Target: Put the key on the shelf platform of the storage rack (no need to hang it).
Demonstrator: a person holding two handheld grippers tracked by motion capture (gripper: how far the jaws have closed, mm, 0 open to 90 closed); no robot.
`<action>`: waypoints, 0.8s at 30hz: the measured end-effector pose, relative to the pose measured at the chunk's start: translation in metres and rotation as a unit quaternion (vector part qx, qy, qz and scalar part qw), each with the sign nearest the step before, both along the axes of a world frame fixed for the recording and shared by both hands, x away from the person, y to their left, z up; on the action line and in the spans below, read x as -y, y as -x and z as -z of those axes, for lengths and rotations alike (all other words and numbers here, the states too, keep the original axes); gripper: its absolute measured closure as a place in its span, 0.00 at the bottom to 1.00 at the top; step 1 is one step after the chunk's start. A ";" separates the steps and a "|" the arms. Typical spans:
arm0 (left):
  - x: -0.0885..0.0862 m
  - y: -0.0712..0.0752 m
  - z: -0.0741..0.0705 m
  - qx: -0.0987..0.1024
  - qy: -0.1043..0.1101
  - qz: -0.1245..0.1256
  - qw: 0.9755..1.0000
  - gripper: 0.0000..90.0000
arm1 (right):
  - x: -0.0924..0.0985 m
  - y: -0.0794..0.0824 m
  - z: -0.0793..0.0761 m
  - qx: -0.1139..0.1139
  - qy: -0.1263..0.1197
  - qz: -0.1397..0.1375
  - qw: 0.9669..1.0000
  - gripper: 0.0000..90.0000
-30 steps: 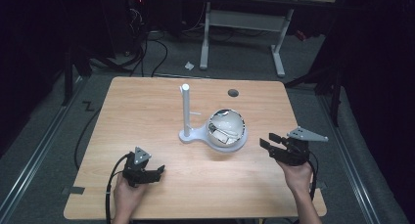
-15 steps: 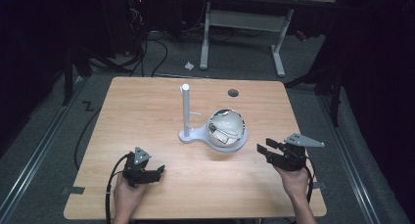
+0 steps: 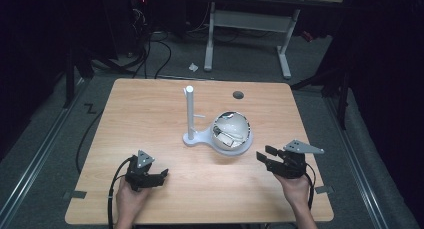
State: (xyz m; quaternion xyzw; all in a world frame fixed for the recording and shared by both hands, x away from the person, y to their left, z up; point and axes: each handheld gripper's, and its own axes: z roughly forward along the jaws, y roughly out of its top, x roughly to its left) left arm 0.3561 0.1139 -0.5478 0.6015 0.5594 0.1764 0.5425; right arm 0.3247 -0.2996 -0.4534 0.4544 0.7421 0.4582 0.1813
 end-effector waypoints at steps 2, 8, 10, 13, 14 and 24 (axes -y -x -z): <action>0.000 0.000 0.000 0.000 0.000 0.000 1.000 0.21 | -0.002 0.000 0.002 -0.003 -0.003 -0.001 1.000 0.57; 0.000 0.000 0.000 0.000 0.000 0.000 1.000 0.21 | -0.007 0.002 0.007 -0.005 -0.001 -0.008 1.000 0.57; 0.000 0.000 0.000 0.000 0.000 0.000 1.000 0.21 | -0.009 0.002 0.009 -0.006 0.001 -0.011 1.000 0.58; 0.000 0.000 0.000 0.000 0.000 0.000 1.000 0.21 | -0.013 0.002 0.013 -0.009 0.005 -0.012 1.000 0.58; 0.000 0.000 0.000 0.000 0.000 0.000 1.000 0.21 | -0.014 0.002 0.015 -0.011 0.006 -0.012 1.000 0.58; 0.000 0.000 0.000 0.000 0.000 0.000 1.000 0.21 | -0.024 0.002 0.030 -0.022 0.026 -0.020 0.999 0.61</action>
